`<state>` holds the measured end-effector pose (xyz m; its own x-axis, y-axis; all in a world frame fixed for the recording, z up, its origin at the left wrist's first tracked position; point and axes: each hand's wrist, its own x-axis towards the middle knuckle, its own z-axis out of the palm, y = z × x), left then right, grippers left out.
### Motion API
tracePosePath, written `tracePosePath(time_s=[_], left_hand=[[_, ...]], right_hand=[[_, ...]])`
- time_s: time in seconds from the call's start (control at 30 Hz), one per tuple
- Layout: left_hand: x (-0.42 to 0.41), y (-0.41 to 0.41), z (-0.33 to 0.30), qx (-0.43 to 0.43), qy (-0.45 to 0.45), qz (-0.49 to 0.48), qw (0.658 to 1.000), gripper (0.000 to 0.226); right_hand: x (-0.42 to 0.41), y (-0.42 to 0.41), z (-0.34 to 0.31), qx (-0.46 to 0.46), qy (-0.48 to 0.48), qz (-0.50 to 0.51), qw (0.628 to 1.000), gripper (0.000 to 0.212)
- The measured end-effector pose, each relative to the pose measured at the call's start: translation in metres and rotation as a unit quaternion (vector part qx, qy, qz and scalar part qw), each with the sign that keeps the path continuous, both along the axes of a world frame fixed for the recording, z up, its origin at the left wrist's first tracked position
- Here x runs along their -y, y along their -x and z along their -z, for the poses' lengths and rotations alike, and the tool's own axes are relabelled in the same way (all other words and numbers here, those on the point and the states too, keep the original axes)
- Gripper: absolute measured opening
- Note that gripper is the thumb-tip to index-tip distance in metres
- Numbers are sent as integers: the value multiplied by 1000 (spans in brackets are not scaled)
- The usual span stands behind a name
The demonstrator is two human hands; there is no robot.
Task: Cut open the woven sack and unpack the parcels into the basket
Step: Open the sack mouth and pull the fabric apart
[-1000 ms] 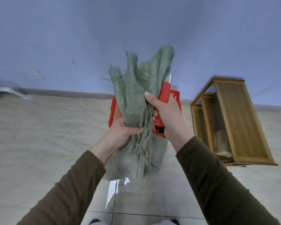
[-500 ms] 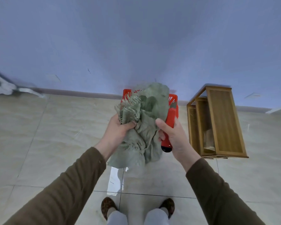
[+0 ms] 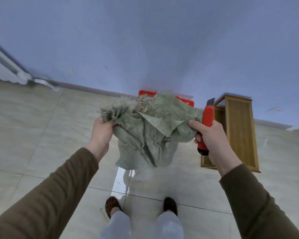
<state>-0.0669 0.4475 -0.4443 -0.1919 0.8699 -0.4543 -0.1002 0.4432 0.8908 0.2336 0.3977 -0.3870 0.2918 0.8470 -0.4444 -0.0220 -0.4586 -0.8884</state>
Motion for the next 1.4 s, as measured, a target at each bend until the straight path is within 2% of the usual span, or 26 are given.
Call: tracePosePath(time_s=[0.07, 0.13, 0.2, 0.27, 0.3, 0.37, 0.4, 0.47, 0.53, 0.67, 0.7, 0.73, 0.83, 0.87, 1.0, 1.07, 1.13, 1.23, 1.33, 1.4], left_hand=[[-2, 4, -4, 4, 2, -123, 992, 44], [9, -7, -13, -7, 46, -280, 959, 61], [34, -41, -26, 8, 112, -365, 924, 68], [66, -95, -45, 72, 161, -305, 936, 64], [79, -123, -53, 134, 171, -238, 947, 50], [89, -172, -68, 254, 182, -119, 943, 28], [87, -188, -71, 275, 184, -81, 940, 30], [78, -206, -69, 250, 191, -50, 948, 24], [70, -213, -59, 187, 192, -81, 960, 6], [86, -220, -42, 153, 177, -86, 968, 11], [93, -224, -40, 166, 178, -84, 966, 13], [100, -227, -38, 180, 178, -81, 964, 15], [110, -228, -30, 173, 185, -116, 960, 22], [111, -223, -26, 172, 189, -147, 955, 24], [113, -203, -12, 222, 203, -216, 929, 54], [114, -205, -12, 234, 202, -215, 926, 55], [112, -206, -9, 239, 215, -215, 922, 44], [111, -202, -5, 296, 225, -116, 921, 27], [115, -197, 0, 267, 245, 44, 931, 33], [119, -197, 4, 226, 271, 81, 932, 33]], right_hand=[[6, -12, -1, -9, 10, -3, 1000, 14], [11, -21, -1, -37, 36, -14, 999, 14], [14, -27, 0, -72, 59, -38, 995, 21], [20, -34, 1, -98, 67, -62, 991, 24], [23, -37, 1, -101, 68, -77, 990, 24], [30, -46, 2, -86, 70, -110, 988, 22], [33, -50, 3, -77, 77, -126, 986, 21], [41, -60, 5, -61, 111, -162, 979, 24], [45, -72, 6, -49, 143, -189, 970, 34], [28, -80, 4, 60, 108, -230, 965, 84], [20, -76, 5, 84, 105, -237, 962, 88], [15, -71, 9, 92, 108, -248, 958, 82], [6, -61, 35, 94, 121, -244, 958, 29], [4, -61, 42, 83, 126, -217, 965, 20], [3, -70, 60, -32, 128, -124, 983, 13], [6, -68, 65, -61, 127, -122, 982, 12], [10, -64, 67, -63, 119, -129, 982, 15], [14, -60, 66, -37, 71, -153, 985, 10], [12, -60, 61, -34, 16, -169, 985, 6], [9, -63, 59, -13, -5, -179, 984, 7]])
